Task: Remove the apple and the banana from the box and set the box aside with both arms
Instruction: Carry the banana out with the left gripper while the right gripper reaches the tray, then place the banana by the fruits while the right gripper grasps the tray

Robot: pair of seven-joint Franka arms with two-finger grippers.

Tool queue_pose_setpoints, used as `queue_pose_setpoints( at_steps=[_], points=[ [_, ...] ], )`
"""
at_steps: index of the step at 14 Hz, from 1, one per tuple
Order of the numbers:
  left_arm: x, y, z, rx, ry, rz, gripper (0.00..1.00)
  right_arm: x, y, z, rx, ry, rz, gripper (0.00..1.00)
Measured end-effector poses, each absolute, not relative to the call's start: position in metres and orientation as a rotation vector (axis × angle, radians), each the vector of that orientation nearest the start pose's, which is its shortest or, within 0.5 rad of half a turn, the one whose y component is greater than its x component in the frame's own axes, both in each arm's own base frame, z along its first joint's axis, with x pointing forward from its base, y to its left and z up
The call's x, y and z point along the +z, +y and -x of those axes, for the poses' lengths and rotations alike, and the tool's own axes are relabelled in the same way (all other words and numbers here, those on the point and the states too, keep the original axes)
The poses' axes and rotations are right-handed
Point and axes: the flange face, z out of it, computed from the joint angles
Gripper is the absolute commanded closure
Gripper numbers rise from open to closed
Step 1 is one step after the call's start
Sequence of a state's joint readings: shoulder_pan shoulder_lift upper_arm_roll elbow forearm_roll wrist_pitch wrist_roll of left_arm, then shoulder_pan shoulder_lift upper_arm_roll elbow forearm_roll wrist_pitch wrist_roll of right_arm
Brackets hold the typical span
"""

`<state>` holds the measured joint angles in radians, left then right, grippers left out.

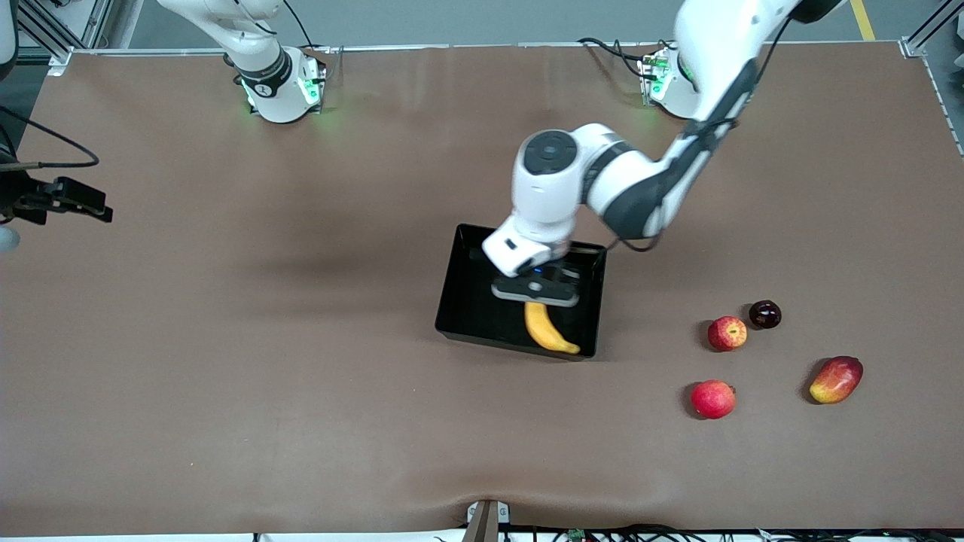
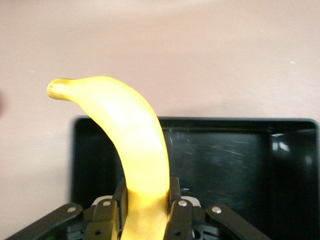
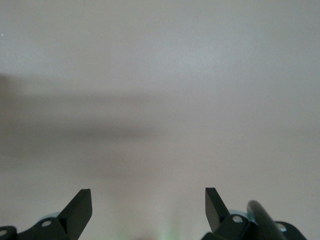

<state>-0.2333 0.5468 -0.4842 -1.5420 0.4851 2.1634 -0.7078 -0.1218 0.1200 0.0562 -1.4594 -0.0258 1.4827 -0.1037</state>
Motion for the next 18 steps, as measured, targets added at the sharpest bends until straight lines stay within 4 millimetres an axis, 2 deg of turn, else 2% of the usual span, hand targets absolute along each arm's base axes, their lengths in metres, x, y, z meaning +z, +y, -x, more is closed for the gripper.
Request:
queue_pose_setpoints(
  at_steps=[3, 5, 7, 9, 12, 15, 17, 18],
  points=[
    [0.397, -0.326, -0.620, -0.303, 0.283, 3.075, 1.00, 0.610, -0.022, -0.592, 0.111, -0.116, 3.150, 0.00],
    [0.394, -0.272, -0.643, -0.256, 0.333, 3.052, 1.00, 0.610, 0.001, -0.594, 0.108, -0.139, 3.149, 0.00],
    [0.388, -0.220, -0.660, -0.214, 0.406, 3.026, 1.00, 0.594, 0.032, -0.600, 0.153, -0.086, 3.147, 0.00],
    [0.378, -0.169, -0.674, -0.176, 0.451, 3.012, 1.00, 0.564, 0.085, -0.609, 0.223, -0.015, 3.129, 0.00],
    [0.346, -0.102, -0.691, -0.123, 0.492, 3.019, 1.00, 0.513, 0.168, -0.621, 0.260, 0.096, 3.062, 0.00],
    [0.317, -0.052, -0.703, -0.129, 0.603, 3.019, 1.00, 0.457, 0.254, -0.628, 0.206, 0.233, 3.041, 0.00],
    [0.303, -0.024, -0.710, -0.144, 0.642, 3.011, 1.00, 0.407, 0.319, -0.623, 0.171, 0.267, 3.033, 0.00],
    [0.295, -0.012, -0.714, -0.163, 0.649, 3.002, 1.00, 0.382, 0.343, -0.619, 0.168, 0.269, 3.033, 0.00]
  ],
)
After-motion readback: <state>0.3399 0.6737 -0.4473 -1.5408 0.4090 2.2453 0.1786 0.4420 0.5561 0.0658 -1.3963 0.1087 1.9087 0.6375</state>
